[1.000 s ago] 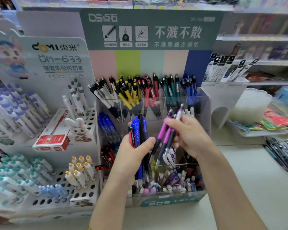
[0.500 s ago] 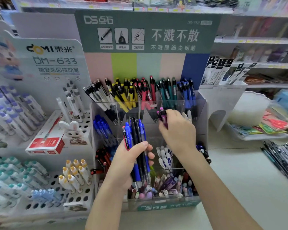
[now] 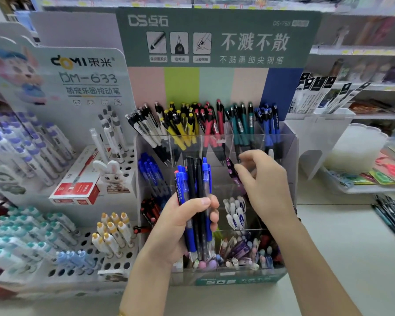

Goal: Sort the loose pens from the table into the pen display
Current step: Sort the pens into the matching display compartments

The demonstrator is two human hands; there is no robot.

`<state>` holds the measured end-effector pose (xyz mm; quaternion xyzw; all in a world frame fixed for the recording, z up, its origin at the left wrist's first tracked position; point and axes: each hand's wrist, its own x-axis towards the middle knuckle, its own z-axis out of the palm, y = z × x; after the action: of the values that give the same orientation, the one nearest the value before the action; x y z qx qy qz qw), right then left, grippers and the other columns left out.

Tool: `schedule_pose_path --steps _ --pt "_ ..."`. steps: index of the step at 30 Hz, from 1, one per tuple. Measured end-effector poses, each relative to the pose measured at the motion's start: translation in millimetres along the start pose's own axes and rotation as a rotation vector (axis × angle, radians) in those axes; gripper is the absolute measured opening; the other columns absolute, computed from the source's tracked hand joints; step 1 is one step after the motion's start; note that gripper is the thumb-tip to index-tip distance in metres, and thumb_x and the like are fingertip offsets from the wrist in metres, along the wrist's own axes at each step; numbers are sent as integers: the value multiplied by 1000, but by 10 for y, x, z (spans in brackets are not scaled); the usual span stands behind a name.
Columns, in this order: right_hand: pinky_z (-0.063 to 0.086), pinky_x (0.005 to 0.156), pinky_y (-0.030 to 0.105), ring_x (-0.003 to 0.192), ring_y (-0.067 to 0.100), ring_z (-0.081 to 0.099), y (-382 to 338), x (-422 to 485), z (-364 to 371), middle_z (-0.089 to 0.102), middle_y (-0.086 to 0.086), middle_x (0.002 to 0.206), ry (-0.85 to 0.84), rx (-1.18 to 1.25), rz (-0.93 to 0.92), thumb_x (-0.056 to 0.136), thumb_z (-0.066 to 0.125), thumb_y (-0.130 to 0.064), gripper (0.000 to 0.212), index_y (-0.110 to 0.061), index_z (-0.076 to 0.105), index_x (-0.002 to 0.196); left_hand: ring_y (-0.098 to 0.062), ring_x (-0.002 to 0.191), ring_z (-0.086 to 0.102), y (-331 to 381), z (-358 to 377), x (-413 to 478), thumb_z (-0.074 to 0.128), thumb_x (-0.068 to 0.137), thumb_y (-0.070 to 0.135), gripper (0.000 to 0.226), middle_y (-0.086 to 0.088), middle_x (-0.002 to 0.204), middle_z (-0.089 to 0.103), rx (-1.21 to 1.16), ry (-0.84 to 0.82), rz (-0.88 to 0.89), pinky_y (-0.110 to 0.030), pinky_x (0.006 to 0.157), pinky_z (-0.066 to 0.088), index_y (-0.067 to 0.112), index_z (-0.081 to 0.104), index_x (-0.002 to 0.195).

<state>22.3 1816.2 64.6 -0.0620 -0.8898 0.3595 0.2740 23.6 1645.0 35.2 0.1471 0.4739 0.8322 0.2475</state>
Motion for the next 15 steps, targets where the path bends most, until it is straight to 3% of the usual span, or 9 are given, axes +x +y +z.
schedule_pose_path --steps 2,5,8,11,15 --pt "48 56 19 60 2 57 -204 -104 -59 62 -10 74 -162 294 68 90 62 -24 8 -18 65 94 -16 61 58 1 30 -11 65 75 11 20 -6 77 60 31 -7 -8 -28 55 50 1 57 91" --pt "40 43 19 45 6 53 -333 -179 -55 58 -6 55 -450 495 185 88 66 -21 10 -12 64 92 -19 65 63 9 65 -37 56 80 7 21 -8 78 63 71 0 -10 -29 55 52 -1 58 99" --pt "41 42 17 47 9 55 -329 -173 -29 63 2 65 -417 650 289 90 63 -14 11 -4 61 94 -27 77 70 32 59 -77 54 80 7 28 -14 89 70 28 32 -25 -32 59 57 -1 59 106" --pt "46 43 25 55 19 60 -351 -189 27 66 8 76 -397 785 346 95 55 -16 11 -5 55 97 -33 84 72 54 19 -84 54 87 1 26 -19 96 71 -12 92 -60 -35 62 58 0 56 113" --pt "39 44 16 43 2 49 -376 -111 76 59 9 68 -216 826 254 99 45 -12 6 -8 46 95 -31 81 72 48 -46 -96 46 92 -7 15 -17 80 71 47 210 -46 -39 64 59 1 47 105"
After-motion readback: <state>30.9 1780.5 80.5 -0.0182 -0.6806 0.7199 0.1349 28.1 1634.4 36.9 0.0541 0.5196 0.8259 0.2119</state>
